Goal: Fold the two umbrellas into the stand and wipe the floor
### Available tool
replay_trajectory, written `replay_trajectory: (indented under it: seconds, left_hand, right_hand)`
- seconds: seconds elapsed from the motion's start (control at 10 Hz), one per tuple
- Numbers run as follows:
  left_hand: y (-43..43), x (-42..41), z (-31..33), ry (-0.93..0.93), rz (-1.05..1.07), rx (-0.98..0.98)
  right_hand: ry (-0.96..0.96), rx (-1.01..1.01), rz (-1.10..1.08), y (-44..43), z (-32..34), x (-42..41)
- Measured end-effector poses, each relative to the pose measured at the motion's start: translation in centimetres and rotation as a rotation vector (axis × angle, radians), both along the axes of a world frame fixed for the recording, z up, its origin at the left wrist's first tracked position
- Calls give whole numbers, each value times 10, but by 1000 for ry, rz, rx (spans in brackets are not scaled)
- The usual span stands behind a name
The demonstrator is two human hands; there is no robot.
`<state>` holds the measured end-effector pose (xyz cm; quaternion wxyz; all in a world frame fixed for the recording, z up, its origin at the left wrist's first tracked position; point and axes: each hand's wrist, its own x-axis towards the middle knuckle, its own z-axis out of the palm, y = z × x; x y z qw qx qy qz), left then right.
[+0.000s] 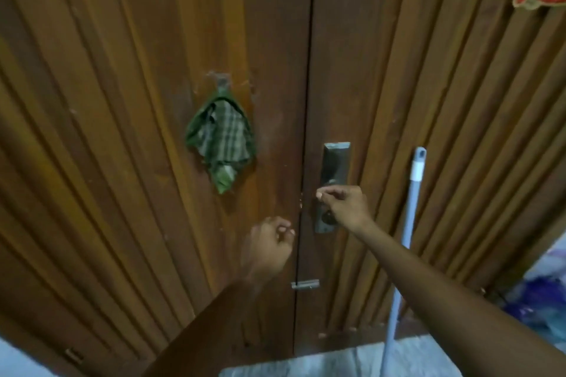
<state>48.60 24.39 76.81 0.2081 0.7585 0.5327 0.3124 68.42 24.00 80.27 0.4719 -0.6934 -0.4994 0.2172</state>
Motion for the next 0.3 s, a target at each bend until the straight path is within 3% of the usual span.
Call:
replay_trajectory:
  seconds: [0.2, 0.3]
  left_hand:
    - [-7, 127, -6, -66, -326, -74]
    - [-4, 185, -27, -111, -415, -84]
  right_hand:
    - [48, -50, -230, -28, -22, 96]
    - [73, -16, -478, -35, -33, 147]
